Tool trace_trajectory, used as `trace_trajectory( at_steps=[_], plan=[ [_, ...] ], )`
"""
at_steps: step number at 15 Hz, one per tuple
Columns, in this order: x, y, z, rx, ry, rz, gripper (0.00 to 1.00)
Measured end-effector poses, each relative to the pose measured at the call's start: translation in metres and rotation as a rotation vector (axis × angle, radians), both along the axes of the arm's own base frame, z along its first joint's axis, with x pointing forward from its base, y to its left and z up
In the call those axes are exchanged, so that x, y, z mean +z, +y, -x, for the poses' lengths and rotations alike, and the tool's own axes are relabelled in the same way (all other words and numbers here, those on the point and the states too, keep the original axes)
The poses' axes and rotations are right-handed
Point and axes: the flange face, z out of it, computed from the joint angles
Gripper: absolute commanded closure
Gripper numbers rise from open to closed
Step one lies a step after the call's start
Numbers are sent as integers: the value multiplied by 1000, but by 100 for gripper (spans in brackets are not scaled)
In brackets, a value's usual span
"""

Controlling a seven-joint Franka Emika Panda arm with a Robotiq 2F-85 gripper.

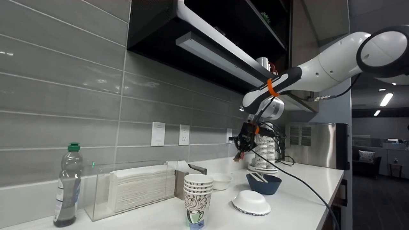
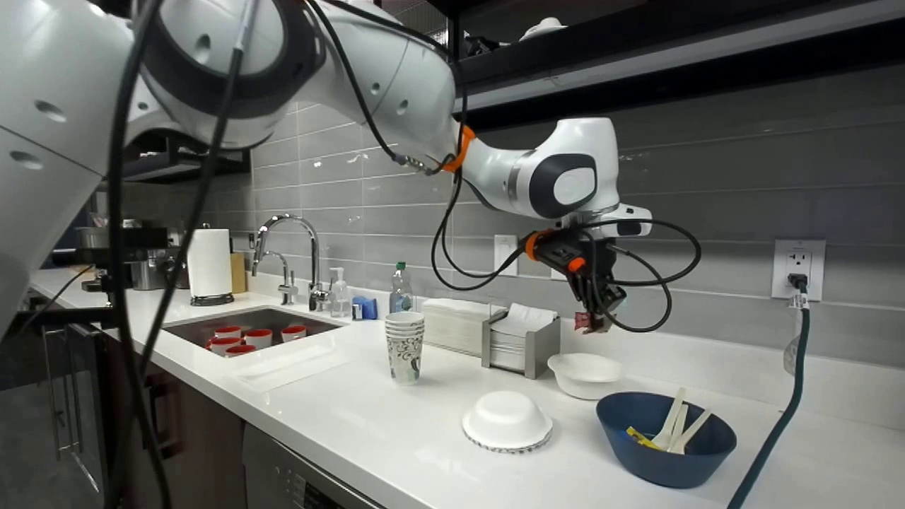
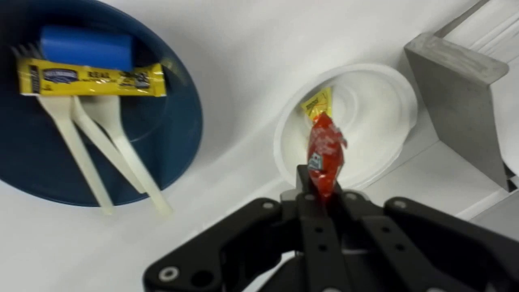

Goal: Move the white bowl backwards, then move the sachets from the white bowl to the blue bowl

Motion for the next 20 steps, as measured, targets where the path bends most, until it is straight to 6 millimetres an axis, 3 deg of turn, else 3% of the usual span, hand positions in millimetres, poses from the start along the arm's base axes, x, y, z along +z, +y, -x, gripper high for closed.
trace_trajectory(
  at_steps=[1, 2, 6, 9, 12, 15, 20],
  plan=[
    [3, -10, 14, -29, 14, 6, 70],
    [4, -22, 29, -68, 31, 8, 69],
    [-18, -57, 84, -254, 69, 34, 42],
    [-50, -59, 113, -354, 55, 27, 22],
    [-64, -53, 135, -412, 36, 51, 2],
    [-45, -43, 164, -398, 39, 111, 0],
    [14, -5, 221, -212, -15, 155, 0]
  ],
)
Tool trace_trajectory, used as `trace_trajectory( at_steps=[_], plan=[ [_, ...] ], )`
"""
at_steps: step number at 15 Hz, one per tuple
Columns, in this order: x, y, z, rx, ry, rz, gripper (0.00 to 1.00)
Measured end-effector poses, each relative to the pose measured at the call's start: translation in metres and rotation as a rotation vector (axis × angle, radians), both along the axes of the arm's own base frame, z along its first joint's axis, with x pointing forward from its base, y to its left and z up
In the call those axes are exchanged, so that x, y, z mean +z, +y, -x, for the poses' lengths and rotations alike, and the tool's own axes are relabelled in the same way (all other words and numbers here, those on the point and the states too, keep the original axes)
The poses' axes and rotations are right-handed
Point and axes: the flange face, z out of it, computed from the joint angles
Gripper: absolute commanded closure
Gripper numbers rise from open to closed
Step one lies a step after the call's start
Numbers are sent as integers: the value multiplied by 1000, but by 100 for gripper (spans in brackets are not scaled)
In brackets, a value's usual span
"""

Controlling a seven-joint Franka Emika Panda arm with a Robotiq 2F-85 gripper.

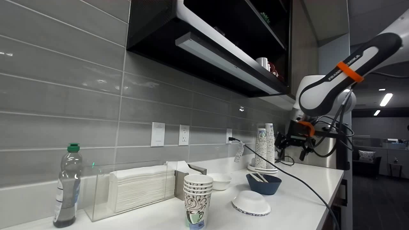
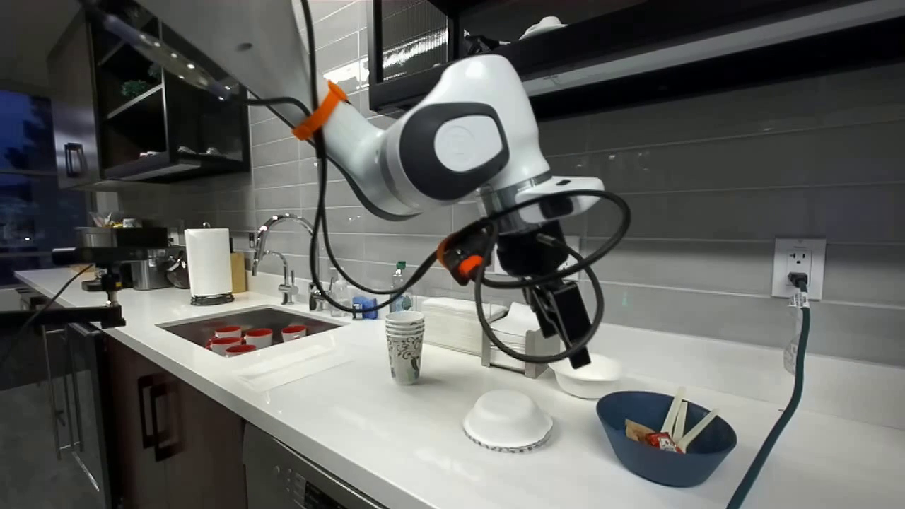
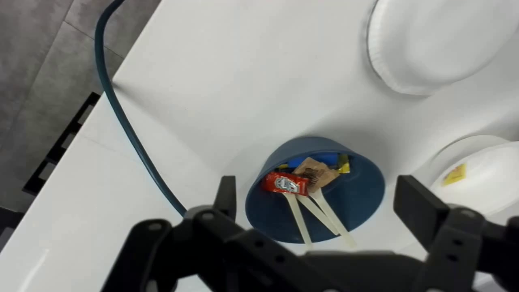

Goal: Move the white bowl backwards, then move the sachets from the white bowl to the blue bowl

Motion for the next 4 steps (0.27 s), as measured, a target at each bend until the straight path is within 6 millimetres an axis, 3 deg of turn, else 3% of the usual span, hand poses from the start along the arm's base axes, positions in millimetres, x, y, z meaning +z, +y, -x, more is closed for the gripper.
trace_trajectory(
  at_steps=[4],
  plan=[
    [42, 37, 48, 45, -86, 6, 0]
  ],
)
